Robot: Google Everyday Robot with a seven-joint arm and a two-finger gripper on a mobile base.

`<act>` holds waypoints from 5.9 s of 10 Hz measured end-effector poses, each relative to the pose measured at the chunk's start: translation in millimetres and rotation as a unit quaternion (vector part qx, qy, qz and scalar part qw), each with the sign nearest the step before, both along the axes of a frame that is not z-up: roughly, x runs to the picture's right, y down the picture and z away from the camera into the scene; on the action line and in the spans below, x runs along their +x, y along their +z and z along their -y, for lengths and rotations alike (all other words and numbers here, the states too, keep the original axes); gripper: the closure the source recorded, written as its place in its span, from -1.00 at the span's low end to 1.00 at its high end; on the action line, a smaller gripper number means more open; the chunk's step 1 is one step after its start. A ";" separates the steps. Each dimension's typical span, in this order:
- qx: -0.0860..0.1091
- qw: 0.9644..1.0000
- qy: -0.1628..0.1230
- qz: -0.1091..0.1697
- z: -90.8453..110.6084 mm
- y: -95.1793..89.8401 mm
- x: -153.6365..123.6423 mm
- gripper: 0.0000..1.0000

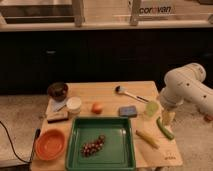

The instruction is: Place banana in red bowl

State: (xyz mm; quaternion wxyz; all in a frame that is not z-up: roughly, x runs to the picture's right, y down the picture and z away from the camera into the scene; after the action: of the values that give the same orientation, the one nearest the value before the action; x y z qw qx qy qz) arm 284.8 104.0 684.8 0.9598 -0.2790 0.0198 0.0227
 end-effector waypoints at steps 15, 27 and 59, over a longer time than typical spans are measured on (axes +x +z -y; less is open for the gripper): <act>-0.010 0.998 0.051 0.033 -42.8 35.6 -32.9 -0.60; -0.030 0.994 0.083 0.070 -100.2 74.7 -36.1 -0.60; -0.040 0.982 0.170 0.068 -148.0 144.9 -26.8 0.19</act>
State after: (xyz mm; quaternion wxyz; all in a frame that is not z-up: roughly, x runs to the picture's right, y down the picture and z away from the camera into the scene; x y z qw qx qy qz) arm 258.0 252.0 829.7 0.9291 -0.3176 -0.0921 0.1657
